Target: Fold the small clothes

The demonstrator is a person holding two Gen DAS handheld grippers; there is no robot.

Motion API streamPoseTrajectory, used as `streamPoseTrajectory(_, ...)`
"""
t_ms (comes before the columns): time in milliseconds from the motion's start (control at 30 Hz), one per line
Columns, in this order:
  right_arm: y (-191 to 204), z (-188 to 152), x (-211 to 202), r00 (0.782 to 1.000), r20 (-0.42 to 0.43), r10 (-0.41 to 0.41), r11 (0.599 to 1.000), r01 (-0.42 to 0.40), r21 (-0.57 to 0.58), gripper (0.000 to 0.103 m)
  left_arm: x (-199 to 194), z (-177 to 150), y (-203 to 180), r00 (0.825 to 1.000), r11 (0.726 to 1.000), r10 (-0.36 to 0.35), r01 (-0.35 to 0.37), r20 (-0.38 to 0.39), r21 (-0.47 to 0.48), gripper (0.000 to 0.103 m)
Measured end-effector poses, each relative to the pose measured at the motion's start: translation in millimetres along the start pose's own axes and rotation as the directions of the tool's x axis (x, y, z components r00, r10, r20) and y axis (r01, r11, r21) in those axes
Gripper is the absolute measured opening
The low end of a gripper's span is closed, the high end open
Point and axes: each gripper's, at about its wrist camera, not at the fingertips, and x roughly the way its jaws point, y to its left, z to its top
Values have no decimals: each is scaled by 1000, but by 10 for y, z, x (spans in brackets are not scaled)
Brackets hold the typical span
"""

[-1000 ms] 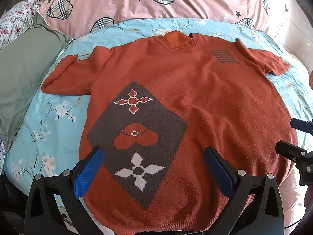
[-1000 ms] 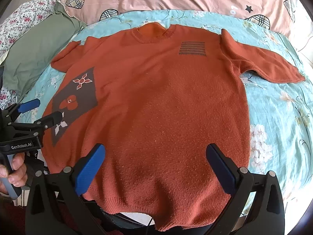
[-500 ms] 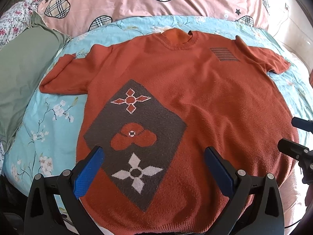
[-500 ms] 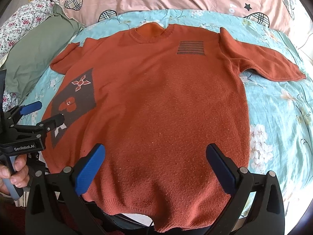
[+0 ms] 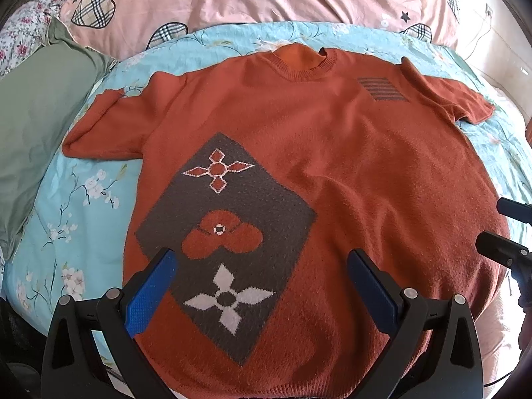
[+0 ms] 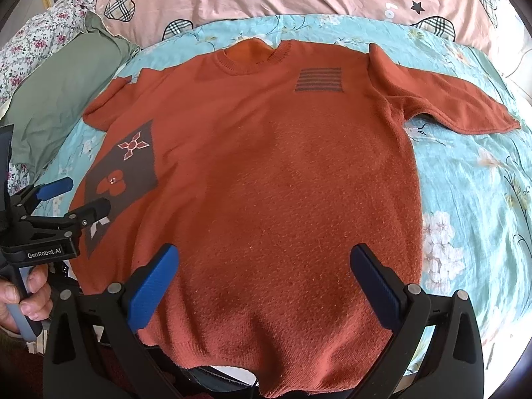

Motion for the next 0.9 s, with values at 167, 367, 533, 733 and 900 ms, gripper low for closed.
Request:
streamPoseTrajectory(167, -13, 15, 24, 1000, -7, 6, 1000, -6, 7, 103, 33, 19, 3, 1000, 1000, -11, 11, -1, -5, 102)
streamPoseTrajectory(367, -38, 26, 62, 1000, -13, 17, 1000, -17, 15, 103, 66, 51, -23, 1000, 1000, -1, 1, -21, 4, 102)
streamPoseTrajectory(533, -69, 26, 84, 1000, -8, 20, 1000, -20, 22, 103, 88, 86, -37, 1000, 1000, -13, 13, -8, 5, 102)
streamPoseTrajectory(733, -318, 104, 5, 998, 58, 16, 998, -20, 64, 102, 168, 201, -65, 999, 999, -32, 32, -16, 17, 102)
streamPoseTrajectory(900, -941, 244, -73, 993, 115, -22, 981, -1, 194, 102, 286, 392, -50, 1000, 1000, -16, 16, -17, 6, 102)
